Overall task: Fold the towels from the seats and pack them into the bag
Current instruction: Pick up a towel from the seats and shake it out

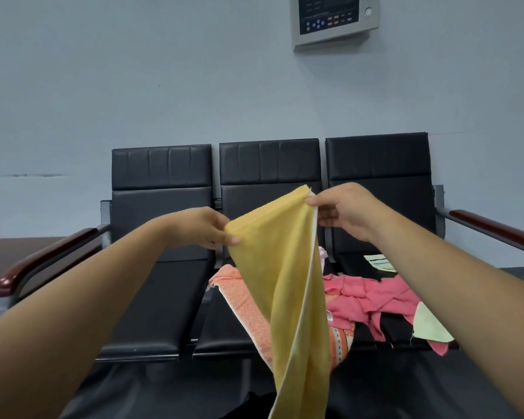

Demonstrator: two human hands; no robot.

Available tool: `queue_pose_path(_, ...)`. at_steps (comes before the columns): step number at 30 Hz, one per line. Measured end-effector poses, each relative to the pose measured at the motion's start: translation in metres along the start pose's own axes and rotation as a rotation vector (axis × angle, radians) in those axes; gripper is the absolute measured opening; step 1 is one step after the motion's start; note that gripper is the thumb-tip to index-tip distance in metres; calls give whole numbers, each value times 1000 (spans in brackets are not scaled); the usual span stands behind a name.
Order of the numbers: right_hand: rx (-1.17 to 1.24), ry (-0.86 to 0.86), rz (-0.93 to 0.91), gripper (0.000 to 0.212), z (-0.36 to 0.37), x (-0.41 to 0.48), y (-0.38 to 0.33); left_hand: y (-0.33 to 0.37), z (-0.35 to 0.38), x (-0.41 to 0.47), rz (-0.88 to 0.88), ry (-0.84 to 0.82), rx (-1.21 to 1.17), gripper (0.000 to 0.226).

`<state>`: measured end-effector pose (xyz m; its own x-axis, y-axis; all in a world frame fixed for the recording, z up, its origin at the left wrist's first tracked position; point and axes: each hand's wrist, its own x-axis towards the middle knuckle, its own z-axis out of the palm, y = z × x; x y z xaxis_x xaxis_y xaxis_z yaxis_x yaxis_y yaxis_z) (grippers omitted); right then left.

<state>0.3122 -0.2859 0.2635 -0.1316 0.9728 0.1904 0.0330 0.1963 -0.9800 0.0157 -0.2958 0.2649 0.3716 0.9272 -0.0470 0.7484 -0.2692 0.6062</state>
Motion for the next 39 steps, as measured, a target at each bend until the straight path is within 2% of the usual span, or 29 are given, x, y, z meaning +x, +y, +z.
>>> queue_pose_path(2, 34, -12, 126, 3, -8, 2, 11, -2, 1, 1, 21, 0, -260, 37)
queue_pose_path(5, 108, -30, 192, 5, -14, 5, 24, 5, 5, 6, 61, 96, -350, 32)
queue_pose_path(8, 338, -41, 102, 9, -16, 8, 21, 18, 2, 10, 211, 244, -524, 23)
queue_pose_path(10, 542, -87, 19, 13, -18, 12, 15, 27, -4, 11, 298, 226, -756, 31)
queue_pose_path(11, 566, -114, 4, 14, -17, 13, 12, 31, -5, 11, 306, 226, -771, 32)
queue_pose_path(12, 499, -122, 10, 14, -15, 14, 11, 34, -6, 11, 282, 257, -676, 29)
queue_pose_path(14, 215, -68, 77, 16, -10, 16, 14, 35, -5, 14, 195, 389, -322, 18)
queue_pose_path(15, 129, -42, 113, 17, -8, 16, 17, 33, -4, 17, 164, 454, -222, 14)
queue_pose_path(17, 148, -41, 131, 19, -6, 16, 20, 27, -2, 21, 146, 538, -251, 11)
queue_pose_path(20, 328, -90, 54, 17, -4, 15, 20, 19, 0, 24, 155, 560, -378, 14)
queue_pose_path(23, 460, -94, 3, 15, 6, 12, 20, 10, 5, 26, 170, 537, -475, 19)
queue_pose_path(27, 590, -69, 21, 27, 20, 8, 17, -1, 17, 26, 280, 487, -738, 26)
queue_pose_path(29, 621, -49, 56, 28, 26, 8, 15, -18, 31, 25, 325, 228, -864, 55)
queue_pose_path(30, 639, -35, 74, 28, 28, 10, 15, -27, 43, 23, 267, 64, -830, 69)
queue_pose_path(31, 649, -24, 85, 28, 29, 12, 15, -38, 59, 23, 181, -61, -703, 73)
queue_pose_path(33, 627, 0, 108, 28, 30, 14, 17, -56, 92, 23, 102, -184, -475, 46)
queue_pose_path(34, 606, 28, 127, 27, 28, 17, 20, -61, 107, 23, 112, -179, -490, 30)
queue_pose_path(35, 588, 66, 147, 26, 26, 20, 23, -64, 119, 22, 128, -162, -572, 23)
queue_pose_path(39, 498, 202, 293, 28, 12, 40, 56, -59, 144, 17, 164, -131, -929, 27)
